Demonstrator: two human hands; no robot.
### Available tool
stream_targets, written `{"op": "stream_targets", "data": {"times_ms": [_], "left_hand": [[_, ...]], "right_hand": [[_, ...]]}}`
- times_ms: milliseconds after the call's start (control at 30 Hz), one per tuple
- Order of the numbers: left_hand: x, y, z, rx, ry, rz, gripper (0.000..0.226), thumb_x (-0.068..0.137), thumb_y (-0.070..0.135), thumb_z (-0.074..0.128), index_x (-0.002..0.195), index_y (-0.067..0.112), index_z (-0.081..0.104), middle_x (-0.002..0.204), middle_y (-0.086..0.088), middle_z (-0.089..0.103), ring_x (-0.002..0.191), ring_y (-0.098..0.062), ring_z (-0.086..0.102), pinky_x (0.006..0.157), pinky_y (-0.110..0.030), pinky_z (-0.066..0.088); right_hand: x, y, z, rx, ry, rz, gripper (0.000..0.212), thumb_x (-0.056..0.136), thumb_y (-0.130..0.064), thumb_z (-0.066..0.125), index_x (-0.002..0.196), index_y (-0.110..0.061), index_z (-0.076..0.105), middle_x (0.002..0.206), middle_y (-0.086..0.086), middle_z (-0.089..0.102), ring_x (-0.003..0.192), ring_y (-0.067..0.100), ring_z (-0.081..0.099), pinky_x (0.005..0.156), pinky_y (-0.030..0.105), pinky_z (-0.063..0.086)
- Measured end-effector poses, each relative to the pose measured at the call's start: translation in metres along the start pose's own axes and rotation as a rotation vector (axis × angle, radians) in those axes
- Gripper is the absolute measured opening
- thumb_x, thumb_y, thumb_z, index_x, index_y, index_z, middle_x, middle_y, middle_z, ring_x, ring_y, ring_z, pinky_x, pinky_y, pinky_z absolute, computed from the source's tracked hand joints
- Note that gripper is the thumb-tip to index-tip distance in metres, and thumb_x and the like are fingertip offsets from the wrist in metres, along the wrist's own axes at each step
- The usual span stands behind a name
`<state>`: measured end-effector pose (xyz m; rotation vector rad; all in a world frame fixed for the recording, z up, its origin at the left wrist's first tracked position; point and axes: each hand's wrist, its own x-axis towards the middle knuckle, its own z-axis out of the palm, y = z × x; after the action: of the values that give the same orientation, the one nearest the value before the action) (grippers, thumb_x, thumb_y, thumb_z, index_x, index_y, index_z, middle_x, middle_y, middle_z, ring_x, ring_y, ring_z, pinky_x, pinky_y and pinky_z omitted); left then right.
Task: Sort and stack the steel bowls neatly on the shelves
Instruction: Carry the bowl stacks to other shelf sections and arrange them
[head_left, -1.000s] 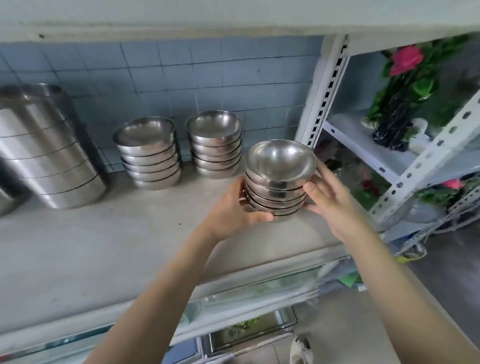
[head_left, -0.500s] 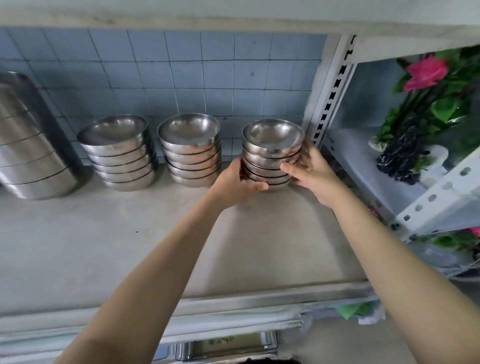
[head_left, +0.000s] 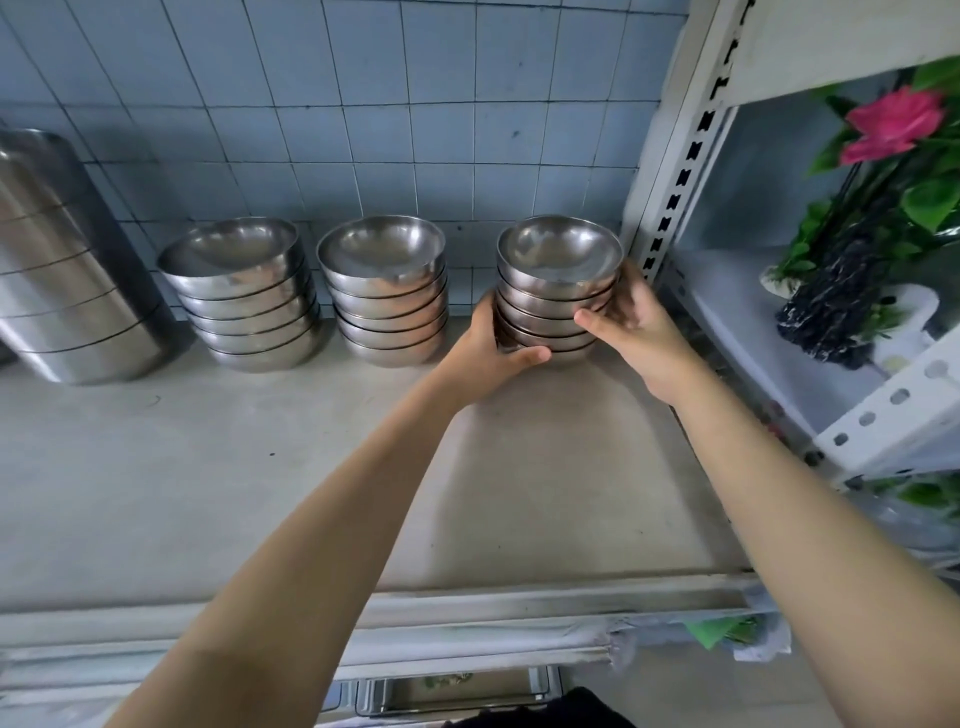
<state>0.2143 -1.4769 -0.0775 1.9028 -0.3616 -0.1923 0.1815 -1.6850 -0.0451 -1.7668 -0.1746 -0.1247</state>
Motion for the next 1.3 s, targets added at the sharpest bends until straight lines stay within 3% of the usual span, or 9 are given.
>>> {"op": "stream_targets", "data": {"times_ms": [67, 200, 333, 433, 533, 933, 1100, 1167, 1300], "left_hand": [[0.003, 0.001, -0.001, 0.003, -0.013, 0.009, 0.112, 0.072, 0.043, 0.085, 0.156, 0.017, 0.016, 0.151, 0.002, 0.046, 0.137, -0.01, 0.044, 0.118, -0.037, 0.034], [0.008, 0.002, -0.004, 0.003, -0.036, 0.024, 0.115, 0.063, 0.058, 0.084, 0.153, 0.022, 0.023, 0.145, 0.007, 0.052, 0.134, -0.008, 0.048, 0.116, -0.038, 0.037], [0.008, 0.01, -0.009, -0.081, -0.03, 0.103, 0.086, 0.083, 0.034, 0.078, 0.151, 0.017, 0.029, 0.142, 0.009, 0.052, 0.129, 0.003, 0.048, 0.114, -0.026, 0.037], [0.011, 0.018, -0.015, -0.096, -0.013, 0.166, 0.07, 0.091, 0.035, 0.068, 0.149, 0.015, 0.033, 0.144, 0.004, 0.053, 0.135, -0.006, 0.047, 0.118, -0.036, 0.035], [0.013, 0.02, -0.018, -0.088, -0.022, 0.171, 0.062, 0.094, 0.03, 0.064, 0.147, 0.017, 0.036, 0.14, 0.005, 0.057, 0.13, -0.005, 0.052, 0.115, -0.033, 0.038], [0.011, 0.022, -0.017, -0.077, -0.022, 0.223, 0.075, 0.088, 0.047, 0.065, 0.15, 0.02, 0.032, 0.14, 0.008, 0.056, 0.131, -0.008, 0.052, 0.116, -0.04, 0.037], [0.011, 0.029, -0.017, -0.145, 0.015, 0.173, 0.094, 0.092, 0.047, 0.063, 0.159, 0.021, 0.003, 0.15, 0.02, 0.041, 0.142, 0.003, 0.032, 0.121, -0.027, 0.024], [0.011, 0.032, -0.018, -0.108, 0.03, 0.203, 0.093, 0.089, 0.056, 0.062, 0.159, 0.022, 0.012, 0.157, 0.013, 0.035, 0.145, -0.001, 0.029, 0.123, -0.034, 0.023], [0.01, 0.03, -0.017, -0.11, 0.024, 0.223, 0.079, 0.092, 0.047, 0.061, 0.156, 0.023, 0.022, 0.153, 0.01, 0.043, 0.143, -0.003, 0.036, 0.122, -0.04, 0.026]], "right_hand": [[0.003, 0.0, -0.001, -0.002, -0.005, -0.001, 0.079, 0.086, -0.012, 0.074, 0.152, -0.02, 0.03, 0.145, -0.002, 0.053, 0.132, 0.004, 0.05, 0.106, 0.021, 0.041], [0.01, -0.002, -0.006, -0.037, -0.021, 0.016, 0.091, 0.078, -0.029, 0.08, 0.152, -0.021, 0.029, 0.141, -0.001, 0.057, 0.131, 0.008, 0.052, 0.113, 0.032, 0.039], [0.011, 0.0, -0.01, -0.064, -0.024, 0.022, 0.097, 0.072, -0.036, 0.083, 0.152, -0.027, 0.028, 0.136, -0.007, 0.061, 0.128, 0.005, 0.055, 0.114, 0.037, 0.039], [0.011, 0.003, -0.009, -0.056, -0.011, 0.031, 0.096, 0.074, -0.034, 0.082, 0.152, -0.029, 0.027, 0.133, -0.01, 0.062, 0.127, 0.003, 0.055, 0.114, 0.039, 0.039], [0.011, 0.004, -0.007, -0.066, 0.0, 0.034, 0.095, 0.076, -0.034, 0.081, 0.153, -0.029, 0.026, 0.129, -0.012, 0.064, 0.127, 0.005, 0.055, 0.115, 0.039, 0.038], [0.004, -0.004, -0.003, -0.097, -0.011, 0.029, 0.092, 0.074, -0.047, 0.078, 0.15, -0.031, 0.029, 0.128, -0.017, 0.062, 0.127, 0.001, 0.053, 0.114, 0.035, 0.037], [0.01, -0.02, -0.011, -0.039, 0.069, 0.011, 0.121, 0.057, -0.074, 0.078, 0.155, -0.026, 0.024, 0.159, -0.006, 0.035, 0.142, 0.003, 0.037, 0.118, 0.033, 0.031], [0.014, -0.026, -0.014, -0.038, 0.065, -0.003, 0.126, 0.052, -0.076, 0.079, 0.154, -0.022, 0.03, 0.156, -0.005, 0.039, 0.14, 0.001, 0.039, 0.118, 0.03, 0.031], [0.018, -0.028, -0.015, -0.046, 0.058, -0.009, 0.12, 0.053, -0.072, 0.082, 0.151, -0.021, 0.036, 0.152, -0.006, 0.045, 0.136, 0.001, 0.044, 0.117, 0.035, 0.035]]}}
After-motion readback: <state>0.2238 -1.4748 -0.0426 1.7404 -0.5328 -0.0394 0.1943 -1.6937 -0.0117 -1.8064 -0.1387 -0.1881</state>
